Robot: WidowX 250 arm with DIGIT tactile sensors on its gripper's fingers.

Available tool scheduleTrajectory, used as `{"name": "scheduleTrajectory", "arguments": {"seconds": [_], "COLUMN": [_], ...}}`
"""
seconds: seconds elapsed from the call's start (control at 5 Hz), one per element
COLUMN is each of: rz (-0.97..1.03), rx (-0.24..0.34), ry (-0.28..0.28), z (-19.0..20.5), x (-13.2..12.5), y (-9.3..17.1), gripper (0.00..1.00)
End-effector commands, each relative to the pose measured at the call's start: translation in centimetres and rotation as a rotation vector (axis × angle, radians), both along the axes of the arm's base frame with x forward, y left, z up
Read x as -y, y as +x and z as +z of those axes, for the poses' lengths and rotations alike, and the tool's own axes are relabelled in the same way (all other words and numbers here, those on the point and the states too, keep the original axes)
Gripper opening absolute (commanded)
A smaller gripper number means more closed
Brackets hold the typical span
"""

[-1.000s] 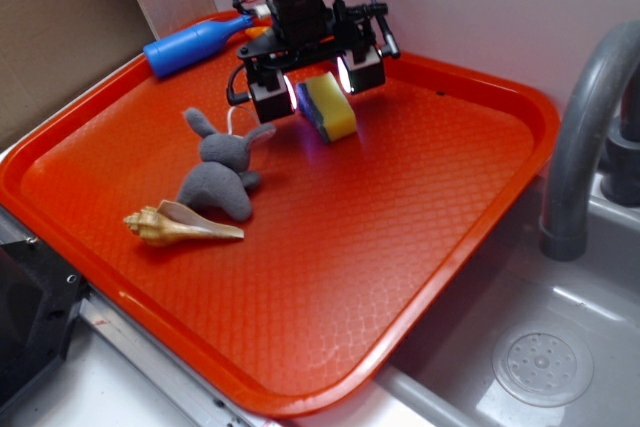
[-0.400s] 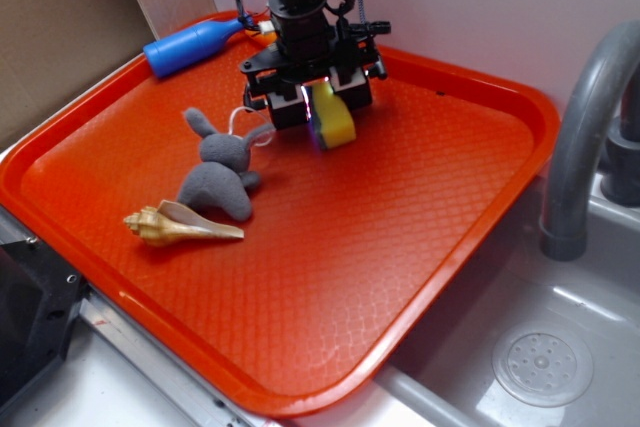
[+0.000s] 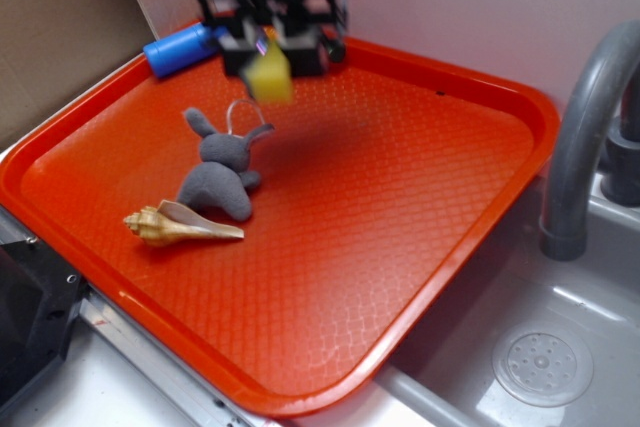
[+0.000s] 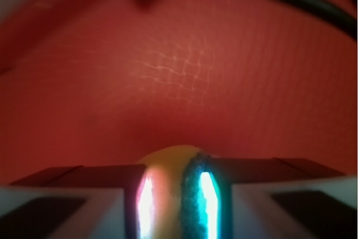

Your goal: Grab the green sponge.

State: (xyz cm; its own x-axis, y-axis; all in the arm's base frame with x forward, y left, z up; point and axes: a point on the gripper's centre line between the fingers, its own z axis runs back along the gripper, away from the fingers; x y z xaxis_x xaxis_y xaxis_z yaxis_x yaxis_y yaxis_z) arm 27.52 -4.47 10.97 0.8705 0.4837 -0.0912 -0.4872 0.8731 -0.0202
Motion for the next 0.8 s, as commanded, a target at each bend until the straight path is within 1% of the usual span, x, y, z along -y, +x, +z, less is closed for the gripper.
{"name": "scheduleTrajectory", "arguments": {"seconds": [0.0,0.2,0.4,0.6], "rz": [-0.382,-0.413,-0.293,-0.213], "rx": [0.146,0.213,0.265,0.224], "ry": [-0.062,-0.058,-0.112,-0.052], "z": [7.9,10.6,11.7,11.1], "x": [0.6,0.6,0.1,0.1], "y": [-4.4,-7.4,-9.5,-9.4], "gripper": [0.00,0.00,0.00,0.00]}}
